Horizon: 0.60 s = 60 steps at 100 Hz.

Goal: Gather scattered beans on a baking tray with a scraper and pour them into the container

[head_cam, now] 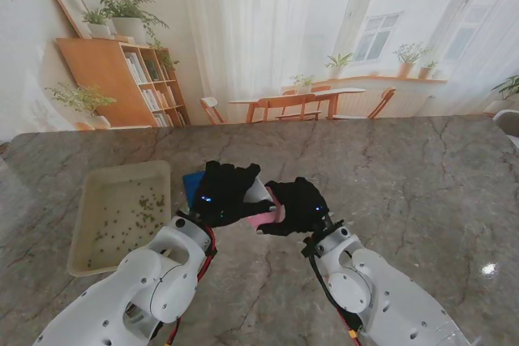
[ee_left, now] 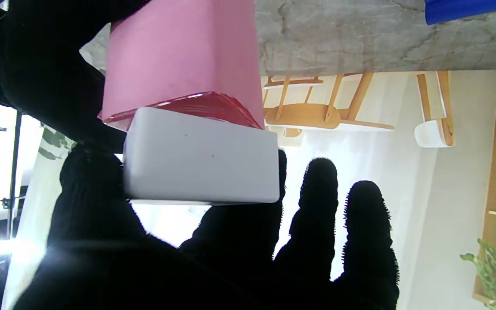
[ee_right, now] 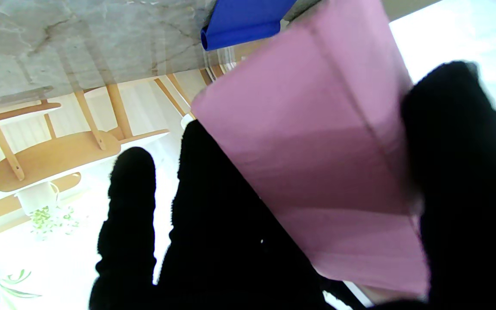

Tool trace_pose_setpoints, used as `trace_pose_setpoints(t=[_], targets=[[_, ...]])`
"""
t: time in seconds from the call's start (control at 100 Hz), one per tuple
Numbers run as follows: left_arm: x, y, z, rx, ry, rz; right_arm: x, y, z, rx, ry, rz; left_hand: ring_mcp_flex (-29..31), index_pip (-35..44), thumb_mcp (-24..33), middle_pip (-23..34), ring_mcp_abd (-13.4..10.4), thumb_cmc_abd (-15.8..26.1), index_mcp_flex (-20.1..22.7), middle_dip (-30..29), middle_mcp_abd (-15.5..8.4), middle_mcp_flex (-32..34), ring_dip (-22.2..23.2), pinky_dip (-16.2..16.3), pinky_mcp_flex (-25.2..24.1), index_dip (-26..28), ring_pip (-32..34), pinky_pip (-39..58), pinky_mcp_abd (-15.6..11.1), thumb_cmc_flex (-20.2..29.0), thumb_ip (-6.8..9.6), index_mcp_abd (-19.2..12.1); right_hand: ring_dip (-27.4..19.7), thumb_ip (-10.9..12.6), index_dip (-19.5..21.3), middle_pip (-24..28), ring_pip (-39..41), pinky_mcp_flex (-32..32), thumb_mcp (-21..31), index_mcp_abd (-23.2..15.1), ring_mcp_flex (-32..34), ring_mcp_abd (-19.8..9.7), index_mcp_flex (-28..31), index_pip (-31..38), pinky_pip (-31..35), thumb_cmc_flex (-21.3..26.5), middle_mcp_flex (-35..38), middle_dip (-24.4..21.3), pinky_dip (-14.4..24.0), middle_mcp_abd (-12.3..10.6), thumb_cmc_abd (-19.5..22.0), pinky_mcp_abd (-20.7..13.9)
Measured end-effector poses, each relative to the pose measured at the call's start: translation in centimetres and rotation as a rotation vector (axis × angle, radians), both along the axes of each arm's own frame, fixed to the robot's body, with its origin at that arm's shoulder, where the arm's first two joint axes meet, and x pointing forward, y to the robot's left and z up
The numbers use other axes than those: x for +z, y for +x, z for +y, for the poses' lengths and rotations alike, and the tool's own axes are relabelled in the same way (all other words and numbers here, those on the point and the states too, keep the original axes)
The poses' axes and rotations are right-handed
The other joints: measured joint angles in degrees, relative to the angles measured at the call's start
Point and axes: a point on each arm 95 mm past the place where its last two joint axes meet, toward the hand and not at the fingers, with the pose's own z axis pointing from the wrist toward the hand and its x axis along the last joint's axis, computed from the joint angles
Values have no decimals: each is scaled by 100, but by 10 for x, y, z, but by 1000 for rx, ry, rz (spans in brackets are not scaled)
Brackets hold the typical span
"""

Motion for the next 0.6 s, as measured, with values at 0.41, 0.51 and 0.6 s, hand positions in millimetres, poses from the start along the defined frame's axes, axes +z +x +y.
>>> trace_pose_setpoints(t=[0.41,0.51,0.6], targets=[[26,-9,36,-8,-31,-168,3,-1,3,12,3,-5,-773,-419,318,-995,-307,556,-1030,-1534,-35,-1285,-1248,-536,-392,-839,-1259,-1423,-78,280,7,107,0,-1,0,13,6,0,0,0,0,0,0,0,0,0,0,28,0,0,14,0],[34,-10,49,-41,-62,-202,3,-1,3,13,2,-5,-840,-422,311,-1023,-501,614,-1107,-1605,-209,-1356,-1444,-650,-395,-839,-1388,-1613,-193,320,8,50,0,-1,0,13,6,0,0,0,0,0,0,0,0,0,-1,28,0,0,14,0],[39,-10,63,-126,-66,-211,3,-1,3,13,1,-7,-1035,-479,324,-1116,-720,600,-1298,-1743,-399,-1588,-1701,-784,-395,-846,-1576,-1822,-325,384,9,-43,1,-1,0,13,6,0,0,0,0,0,0,0,0,0,-2,28,0,0,14,0]])
